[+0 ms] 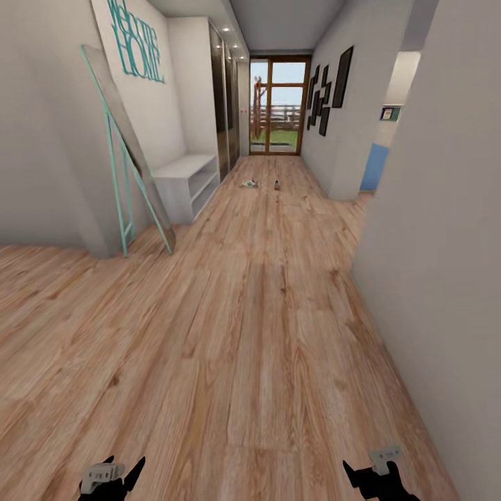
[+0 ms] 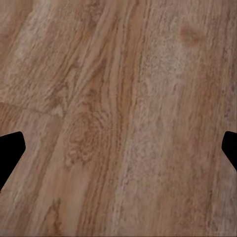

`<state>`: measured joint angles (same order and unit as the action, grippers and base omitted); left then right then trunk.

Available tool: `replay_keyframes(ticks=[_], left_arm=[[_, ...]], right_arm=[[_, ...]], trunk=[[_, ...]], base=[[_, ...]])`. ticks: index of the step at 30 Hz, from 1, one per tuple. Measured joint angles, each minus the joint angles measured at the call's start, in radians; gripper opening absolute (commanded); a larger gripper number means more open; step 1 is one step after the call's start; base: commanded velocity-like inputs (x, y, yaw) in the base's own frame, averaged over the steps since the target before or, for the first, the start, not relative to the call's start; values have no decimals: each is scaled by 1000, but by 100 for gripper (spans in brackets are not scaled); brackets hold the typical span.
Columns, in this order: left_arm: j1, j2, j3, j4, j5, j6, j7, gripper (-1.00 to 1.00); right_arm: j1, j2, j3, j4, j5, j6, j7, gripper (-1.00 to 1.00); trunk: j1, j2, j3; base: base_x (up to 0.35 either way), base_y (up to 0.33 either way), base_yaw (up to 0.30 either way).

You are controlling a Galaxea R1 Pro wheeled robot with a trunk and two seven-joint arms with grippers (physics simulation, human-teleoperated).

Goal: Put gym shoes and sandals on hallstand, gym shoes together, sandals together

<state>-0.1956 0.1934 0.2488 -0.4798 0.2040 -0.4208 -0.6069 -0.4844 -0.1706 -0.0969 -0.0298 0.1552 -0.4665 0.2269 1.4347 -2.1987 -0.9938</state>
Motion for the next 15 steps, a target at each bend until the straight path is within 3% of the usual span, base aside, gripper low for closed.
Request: replay_keyframes(ticks=[11, 15], left_arm=[[0, -18, -4, 1, -10, 0, 9, 100], [0, -28, -6, 2, -12, 0, 10, 100]], right_arm=[[0, -1, 0, 0, 0, -2, -10, 100], [1, 5, 0, 0, -1, -3, -67, 100]], trunk=[[0, 0, 0], [0, 0, 0]], base=[[340, 0, 0], [340, 0, 0]])
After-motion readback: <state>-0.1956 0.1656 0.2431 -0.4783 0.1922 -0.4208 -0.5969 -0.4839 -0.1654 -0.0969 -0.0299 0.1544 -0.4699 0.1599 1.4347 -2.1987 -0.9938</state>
